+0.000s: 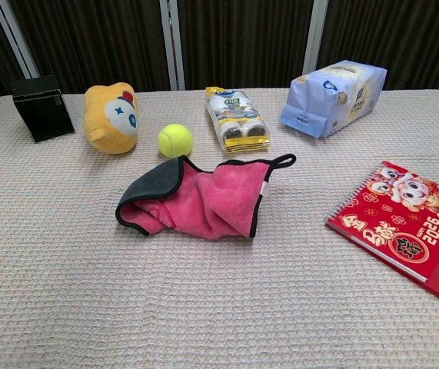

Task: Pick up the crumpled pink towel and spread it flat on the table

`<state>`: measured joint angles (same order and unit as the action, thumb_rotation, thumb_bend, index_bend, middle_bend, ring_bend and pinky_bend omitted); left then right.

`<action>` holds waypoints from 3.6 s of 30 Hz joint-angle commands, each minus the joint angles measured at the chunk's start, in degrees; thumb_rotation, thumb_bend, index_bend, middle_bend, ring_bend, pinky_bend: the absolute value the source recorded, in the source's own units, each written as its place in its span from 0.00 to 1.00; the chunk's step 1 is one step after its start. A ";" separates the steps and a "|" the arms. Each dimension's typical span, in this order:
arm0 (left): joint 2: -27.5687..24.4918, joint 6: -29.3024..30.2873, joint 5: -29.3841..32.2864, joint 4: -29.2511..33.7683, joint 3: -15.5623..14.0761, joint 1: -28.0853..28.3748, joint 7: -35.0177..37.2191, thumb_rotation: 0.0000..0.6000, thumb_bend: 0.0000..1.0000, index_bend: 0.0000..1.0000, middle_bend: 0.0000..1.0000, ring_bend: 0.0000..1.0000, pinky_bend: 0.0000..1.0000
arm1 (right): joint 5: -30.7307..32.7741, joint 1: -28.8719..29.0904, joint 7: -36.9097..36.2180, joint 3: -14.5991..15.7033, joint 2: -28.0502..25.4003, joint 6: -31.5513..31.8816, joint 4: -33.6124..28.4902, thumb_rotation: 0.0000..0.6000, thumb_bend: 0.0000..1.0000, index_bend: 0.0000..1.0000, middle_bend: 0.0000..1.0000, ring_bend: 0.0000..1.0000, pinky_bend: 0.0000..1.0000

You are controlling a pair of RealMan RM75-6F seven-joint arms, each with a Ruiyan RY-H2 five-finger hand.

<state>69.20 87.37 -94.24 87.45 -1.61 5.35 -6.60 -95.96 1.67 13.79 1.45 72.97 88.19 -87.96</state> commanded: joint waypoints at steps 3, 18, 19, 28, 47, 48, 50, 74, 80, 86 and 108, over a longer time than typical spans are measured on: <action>-0.26 0.32 0.51 0.05 0.37 -0.13 0.49 1.00 0.00 0.00 0.00 0.00 0.00 | -0.86 0.53 -0.35 0.07 0.19 -0.23 -0.10 1.00 0.27 0.00 0.00 0.00 0.00; 0.50 -0.76 2.36 -0.44 1.58 0.52 -0.32 1.00 0.00 0.00 0.00 0.00 0.00 | 0.13 9.24 8.31 -6.96 -0.05 -7.66 -12.23 1.00 0.27 0.06 0.83 0.94 0.90; 0.64 -0.90 2.49 -0.57 1.64 0.59 -0.42 1.00 0.00 0.00 0.00 0.00 0.00 | 0.59 10.28 10.01 -7.73 0.39 -8.83 -13.00 1.00 0.27 0.09 0.87 0.97 0.93; 1.39 -2.25 3.52 -1.64 1.91 1.16 -0.57 1.00 0.00 0.00 0.00 0.00 0.00 | 12.15 19.46 21.46 -14.63 6.58 -20.13 -14.61 1.00 0.27 0.24 0.99 1.00 0.97; 3.27 -4.88 5.31 -3.44 2.46 2.57 -1.63 1.00 0.00 0.00 0.00 0.00 0.00 | 29.62 35.03 30.80 -20.50 19.66 -29.02 -5.22 1.00 0.32 0.36 1.00 1.00 0.97; 3.28 -4.86 5.32 -3.54 2.50 2.61 -1.49 1.00 0.00 0.00 0.00 0.00 0.00 | 30.04 35.47 31.17 -20.38 20.21 -28.83 -4.81 1.00 0.33 0.36 1.00 1.00 0.97; 3.24 -4.69 5.19 -3.61 2.52 2.65 -1.24 1.00 0.00 0.00 0.00 0.00 0.00 | 30.98 36.30 31.72 -20.11 21.24 -28.64 -3.87 1.00 0.33 0.37 1.00 1.00 0.97; 2.74 -3.38 3.67 -2.55 1.82 2.57 -1.31 1.00 0.00 0.00 0.00 0.00 0.00 | 35.44 40.62 31.05 -16.88 25.51 -26.71 3.32 1.00 0.37 0.47 1.00 1.00 0.97; 2.86 -3.52 3.73 -2.68 1.76 2.65 -1.37 1.00 0.00 0.00 0.00 0.00 0.00 | 35.19 41.22 30.37 -16.36 25.72 -26.21 3.89 1.00 0.40 0.48 1.00 1.00 0.97; 2.97 -3.60 3.77 -2.85 1.74 2.72 -1.34 1.00 0.00 0.00 0.00 0.00 0.00 | 34.95 41.66 30.84 -15.68 25.74 -25.50 3.52 1.00 0.44 0.49 1.00 1.00 0.97; 2.77 -3.28 3.29 -2.65 1.43 2.73 -0.92 1.00 0.00 0.00 0.00 0.00 0.00 | 34.49 42.17 33.37 -13.40 25.44 -22.54 0.41 1.00 0.53 0.62 1.00 1.00 0.97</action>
<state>71.97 84.08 -90.95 84.80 -0.18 8.07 -7.52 -61.41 43.88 47.12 -12.02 98.47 65.61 -87.49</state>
